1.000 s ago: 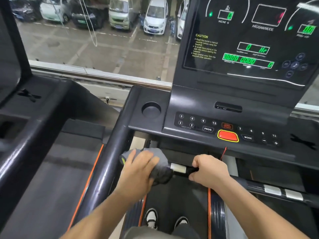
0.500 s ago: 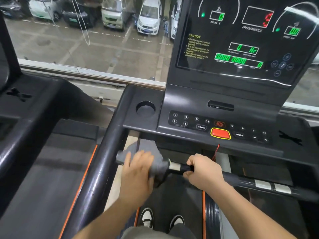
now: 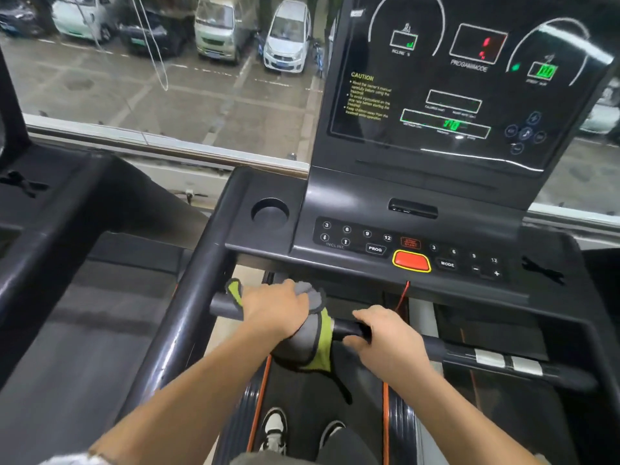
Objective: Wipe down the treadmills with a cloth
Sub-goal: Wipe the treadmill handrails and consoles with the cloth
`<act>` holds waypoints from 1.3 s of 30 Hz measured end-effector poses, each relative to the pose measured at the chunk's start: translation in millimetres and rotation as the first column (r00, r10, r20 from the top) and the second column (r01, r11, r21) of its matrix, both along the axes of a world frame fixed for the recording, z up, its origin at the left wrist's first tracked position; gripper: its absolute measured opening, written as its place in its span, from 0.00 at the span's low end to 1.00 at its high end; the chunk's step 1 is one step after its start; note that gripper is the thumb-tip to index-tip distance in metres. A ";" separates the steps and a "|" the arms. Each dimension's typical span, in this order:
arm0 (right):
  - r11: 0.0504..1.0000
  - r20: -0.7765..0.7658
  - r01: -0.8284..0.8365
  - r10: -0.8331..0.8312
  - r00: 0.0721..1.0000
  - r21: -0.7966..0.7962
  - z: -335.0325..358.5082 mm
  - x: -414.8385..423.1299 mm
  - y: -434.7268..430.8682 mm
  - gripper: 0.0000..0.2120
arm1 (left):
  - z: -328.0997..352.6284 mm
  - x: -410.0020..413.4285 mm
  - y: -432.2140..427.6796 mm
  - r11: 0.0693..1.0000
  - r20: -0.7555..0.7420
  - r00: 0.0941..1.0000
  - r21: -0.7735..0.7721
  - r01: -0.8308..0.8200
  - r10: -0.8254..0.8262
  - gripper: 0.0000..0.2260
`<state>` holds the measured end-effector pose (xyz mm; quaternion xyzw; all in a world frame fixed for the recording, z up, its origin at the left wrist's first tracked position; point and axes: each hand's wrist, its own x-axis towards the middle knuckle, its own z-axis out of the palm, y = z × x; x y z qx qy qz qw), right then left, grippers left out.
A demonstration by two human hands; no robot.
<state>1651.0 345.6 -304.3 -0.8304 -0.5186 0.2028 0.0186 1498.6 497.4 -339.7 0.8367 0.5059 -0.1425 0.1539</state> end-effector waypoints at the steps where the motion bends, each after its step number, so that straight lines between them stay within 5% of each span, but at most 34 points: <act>1: 0.998 -0.005 0.025 -0.025 1.000 0.053 1.0 7.2 -10.4 0.20 | -2.2 -3.0 -13.7 0.996 0.016 0.999 0.087 0.029 -0.031 0.18; 6: 0.984 0.047 0.152 -0.148 0.988 -0.088 2.9 69.8 -55.2 0.24 | -30.3 6.0 -95.1 0.926 0.303 0.889 0.271 0.264 -0.343 0.26; 9: 0.971 0.093 0.135 -0.119 0.989 -0.195 2.1 87.5 -68.6 0.24 | -23.2 44.1 -106.2 0.913 0.260 0.883 0.232 0.335 -0.390 0.20; 11: 0.982 0.125 0.102 -0.082 0.989 -0.162 0.1 96.8 -68.5 0.21 | -16.9 75.0 -87.0 0.923 0.189 0.904 0.108 0.370 -0.384 0.18; 14: 0.986 0.091 0.062 -0.048 0.995 -0.154 0.5 111.4 -64.8 0.18 | -10.2 109.8 -47.7 0.897 0.131 0.944 -0.297 0.328 -0.302 0.25; 16: 0.989 0.046 0.052 -0.046 0.998 -0.139 -3.3 117.1 -68.1 0.19 | -8.1 123.8 -44.1 0.878 0.079 0.962 -0.394 0.271 -0.261 0.26; 19: 0.994 0.026 0.032 -0.029 0.999 -0.106 -7.3 122.2 -74.0 0.23 | -11.6 116.8 -87.2 0.987 0.064 0.986 -0.048 0.154 -0.151 0.17; 23: 0.998 -0.030 -0.014 0.013 0.999 -0.056 -13.2 135.5 -73.9 0.25 | -23.7 86.6 -149.7 0.948 0.254 0.925 0.221 0.231 -0.285 0.23; 27: 0.988 -0.033 -0.113 0.110 0.993 -0.105 -14.6 142.0 -72.0 0.23 | -24.1 99.6 -116.4 0.945 0.138 0.947 0.194 0.263 -0.291 0.17; 32: 0.990 0.013 -0.137 0.138 0.990 -0.024 -15.7 145.5 -75.8 0.22 | 9.0 142.3 -84.1 0.991 0.082 0.996 -0.124 0.049 -0.039 0.20; 35: 0.989 0.004 -0.150 0.150 0.989 -0.016 -16.6 142.5 -86.1 0.24 | -2.3 136.3 -119.0 0.985 0.116 0.992 0.157 -0.068 0.050 0.15; 37: 0.990 -0.057 -0.139 0.139 0.989 -0.006 -13.4 149.0 -92.8 0.27 | -15.7 121.3 -158.2 0.957 0.306 0.951 0.265 -0.119 0.033 0.10; 39: 0.993 -0.096 -0.115 0.114 0.989 -0.006 -6.5 158.0 -97.7 0.27 | -29.4 103.4 -183.7 0.943 0.491 0.871 0.296 -0.153 -0.013 0.17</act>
